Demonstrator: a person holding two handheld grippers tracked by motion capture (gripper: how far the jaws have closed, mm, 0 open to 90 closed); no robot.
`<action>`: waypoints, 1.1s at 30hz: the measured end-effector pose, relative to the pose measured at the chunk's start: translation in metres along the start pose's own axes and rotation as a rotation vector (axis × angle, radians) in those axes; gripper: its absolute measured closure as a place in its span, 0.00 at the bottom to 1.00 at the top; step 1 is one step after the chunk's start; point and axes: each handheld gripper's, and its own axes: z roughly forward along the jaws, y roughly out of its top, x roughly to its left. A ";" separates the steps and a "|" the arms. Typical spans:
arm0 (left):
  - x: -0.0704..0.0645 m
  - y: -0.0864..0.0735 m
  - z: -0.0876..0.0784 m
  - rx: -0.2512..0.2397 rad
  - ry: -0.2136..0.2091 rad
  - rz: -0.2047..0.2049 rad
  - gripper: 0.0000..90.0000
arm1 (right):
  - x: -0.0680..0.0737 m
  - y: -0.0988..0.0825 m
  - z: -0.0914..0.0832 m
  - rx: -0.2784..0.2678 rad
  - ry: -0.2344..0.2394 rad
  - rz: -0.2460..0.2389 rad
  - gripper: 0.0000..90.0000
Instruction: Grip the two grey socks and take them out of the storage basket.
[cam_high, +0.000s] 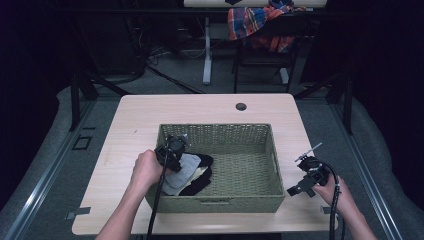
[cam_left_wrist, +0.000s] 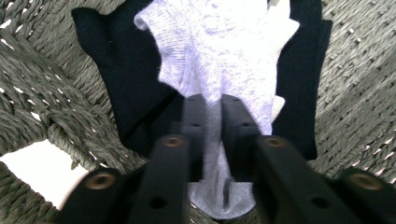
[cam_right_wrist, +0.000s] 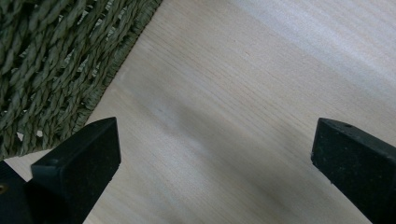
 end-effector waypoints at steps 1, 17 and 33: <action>-0.001 0.000 -0.002 -0.006 -0.007 0.000 0.94 | 0.000 0.000 0.000 -0.001 -0.001 0.002 0.01; -0.003 -0.003 -0.033 -0.147 -0.002 0.006 0.95 | -0.001 -0.001 0.001 -0.002 -0.003 0.009 0.01; 0.001 -0.010 -0.052 -0.220 -0.005 -0.006 0.95 | 0.000 -0.001 0.000 0.006 -0.007 -0.002 0.01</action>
